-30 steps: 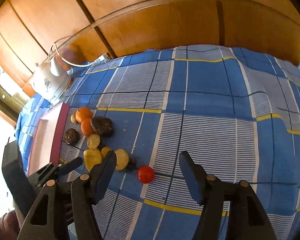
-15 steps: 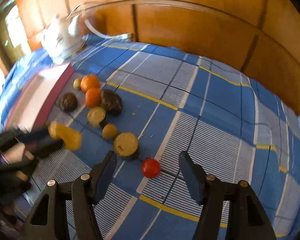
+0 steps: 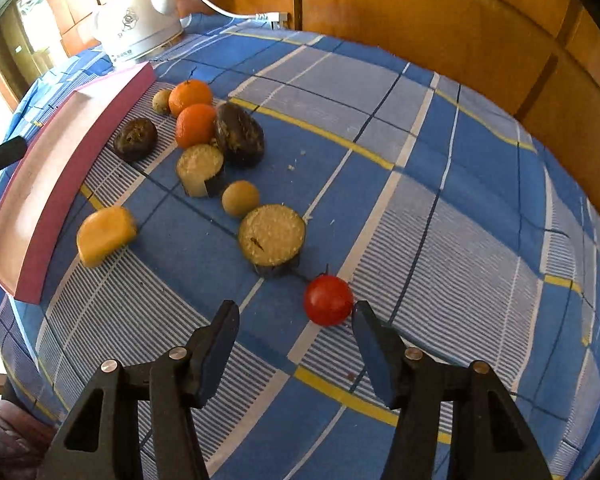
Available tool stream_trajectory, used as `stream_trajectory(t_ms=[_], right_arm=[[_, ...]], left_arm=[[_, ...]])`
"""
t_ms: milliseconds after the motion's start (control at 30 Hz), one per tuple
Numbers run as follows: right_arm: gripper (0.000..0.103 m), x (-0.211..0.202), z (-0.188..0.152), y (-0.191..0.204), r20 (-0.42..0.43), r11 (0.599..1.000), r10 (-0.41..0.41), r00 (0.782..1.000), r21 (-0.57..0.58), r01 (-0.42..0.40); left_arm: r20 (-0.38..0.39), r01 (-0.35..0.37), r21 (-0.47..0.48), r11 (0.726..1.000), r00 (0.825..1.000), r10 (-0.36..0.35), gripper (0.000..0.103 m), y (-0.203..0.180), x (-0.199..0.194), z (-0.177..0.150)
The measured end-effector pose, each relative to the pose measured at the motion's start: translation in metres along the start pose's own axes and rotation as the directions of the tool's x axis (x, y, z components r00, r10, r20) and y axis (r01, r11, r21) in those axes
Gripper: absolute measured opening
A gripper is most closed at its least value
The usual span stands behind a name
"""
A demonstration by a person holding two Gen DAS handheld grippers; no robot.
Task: Organize fruits
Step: 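Carry the yellow fruit into the tray and open the left gripper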
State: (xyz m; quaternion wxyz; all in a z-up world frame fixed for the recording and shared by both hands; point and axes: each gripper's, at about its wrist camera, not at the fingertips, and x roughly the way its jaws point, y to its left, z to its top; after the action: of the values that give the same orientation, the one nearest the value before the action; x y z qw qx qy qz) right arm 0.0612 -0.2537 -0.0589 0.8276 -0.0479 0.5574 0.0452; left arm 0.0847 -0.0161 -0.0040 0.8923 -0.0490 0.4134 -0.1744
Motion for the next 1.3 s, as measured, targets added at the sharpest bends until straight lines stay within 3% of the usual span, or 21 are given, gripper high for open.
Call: stream_trajectory(t_ms=[67,133,200,267,533,600,700,833,933,1033,1133,1300], right_arm=[[0.060,-0.001,-0.001,-0.001,-0.005,1.000,0.014,1.000,0.007,-0.014],[0.060,-0.001,-0.001,-0.003,-0.008,0.999,0.029,1.000,0.016,-0.029],[0.060,0.000,-0.001,-0.004,-0.014,0.999,0.034,0.999,0.024,-0.034],[0.060,-0.001,-0.002,-0.005,-0.016,0.999,0.039,0.999,0.029,-0.039],[0.060,-0.002,0.000,-0.004,-0.014,0.998,0.055,0.998,0.014,-0.055],[0.060,-0.001,0.001,-0.005,-0.015,0.998,0.059,0.998,0.017,-0.058],[0.060,0.001,0.002,-0.009,-0.018,0.997,0.064,0.998,0.032,-0.063],[0.042,0.006,0.002,-0.013,-0.022,0.996,0.074,0.997,0.051,-0.073],[0.029,0.006,0.003,-0.016,-0.010,0.996,0.066,0.998,0.057,-0.065],[0.026,0.006,0.002,-0.016,-0.008,0.997,0.062,0.998,0.056,-0.062],[0.026,0.006,0.002,-0.013,-0.007,0.998,0.045,0.999,0.037,-0.045],[0.026,0.006,0.002,-0.012,-0.010,0.998,0.044,0.999,0.044,-0.043]], left_arm=[[-0.011,0.027,0.066,0.997,1.000,-0.027,0.018,-0.013,0.001,-0.002],[-0.053,0.076,0.133,0.988,0.996,-0.070,0.027,-0.030,0.007,-0.006],[-0.096,0.104,0.208,0.973,0.992,-0.086,0.050,-0.051,0.017,-0.012],[-0.136,0.118,0.283,0.952,0.987,-0.082,0.057,-0.071,0.029,-0.018],[-0.286,0.093,0.390,0.916,0.958,0.025,0.054,-0.098,0.086,-0.039],[-0.278,0.061,0.415,0.908,0.958,0.063,0.038,-0.099,0.092,-0.044],[-0.271,0.077,0.358,0.931,0.962,0.025,0.037,-0.089,0.091,-0.042],[-0.235,0.110,0.279,0.954,0.971,-0.044,0.036,-0.080,0.078,-0.039],[-0.171,0.173,0.171,0.970,0.975,-0.143,0.036,-0.068,0.057,-0.028],[-0.086,0.198,0.093,0.976,0.978,-0.190,0.037,-0.051,0.031,-0.012],[-0.025,0.146,0.029,0.989,0.989,-0.146,0.037,-0.022,0.016,0.003],[-0.030,-0.054,-0.097,0.994,0.998,0.051,0.037,0.037,0.018,0.016]])
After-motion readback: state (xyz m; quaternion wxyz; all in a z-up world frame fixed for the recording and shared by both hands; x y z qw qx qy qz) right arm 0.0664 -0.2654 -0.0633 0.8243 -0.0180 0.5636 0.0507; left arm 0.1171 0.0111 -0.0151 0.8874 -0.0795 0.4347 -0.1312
